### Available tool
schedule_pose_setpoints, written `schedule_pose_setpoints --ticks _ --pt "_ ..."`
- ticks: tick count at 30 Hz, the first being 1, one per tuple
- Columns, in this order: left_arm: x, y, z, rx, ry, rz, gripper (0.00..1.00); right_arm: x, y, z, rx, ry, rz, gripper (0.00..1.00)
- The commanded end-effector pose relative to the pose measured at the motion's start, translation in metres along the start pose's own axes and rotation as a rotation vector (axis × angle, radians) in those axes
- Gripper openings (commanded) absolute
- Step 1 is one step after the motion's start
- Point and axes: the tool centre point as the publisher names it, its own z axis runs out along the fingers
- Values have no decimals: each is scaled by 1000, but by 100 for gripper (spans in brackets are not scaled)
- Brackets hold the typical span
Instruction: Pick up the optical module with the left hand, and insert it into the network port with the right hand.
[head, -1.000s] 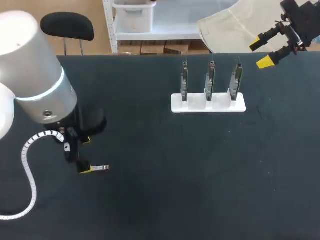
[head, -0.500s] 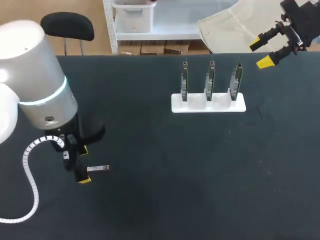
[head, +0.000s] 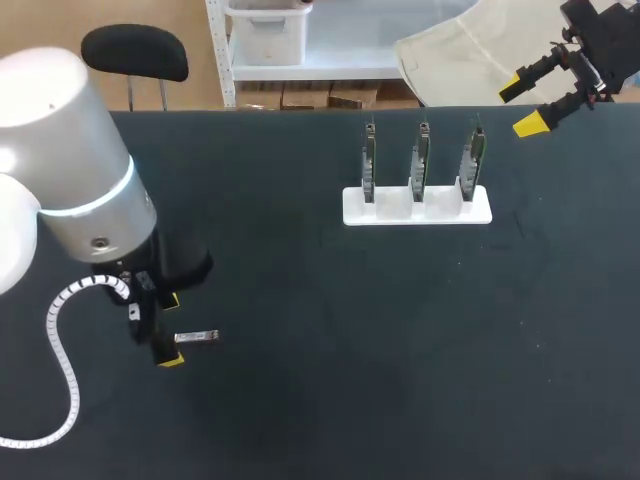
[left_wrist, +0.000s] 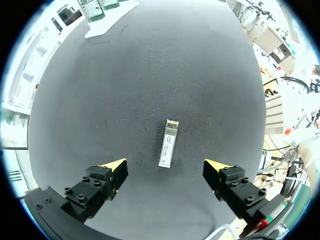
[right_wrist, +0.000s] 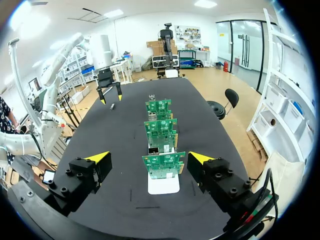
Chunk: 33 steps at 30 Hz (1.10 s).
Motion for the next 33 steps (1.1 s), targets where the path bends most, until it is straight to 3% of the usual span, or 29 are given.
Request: schedule_pose_setpoints --ticks 1,7,9,33 --pt "-1 0 1 -2 1 3 100 0 -1 0 -1 0 0 100" --pt "-1 2 3 -12 5 12 100 0 -1 0 -1 0 0 100" --pt "-1 3 4 -17 40 28 100 0 -1 0 -1 0 0 100" --pt "-5 1 12 -32 43 28 100 0 -1 0 -1 0 0 100"
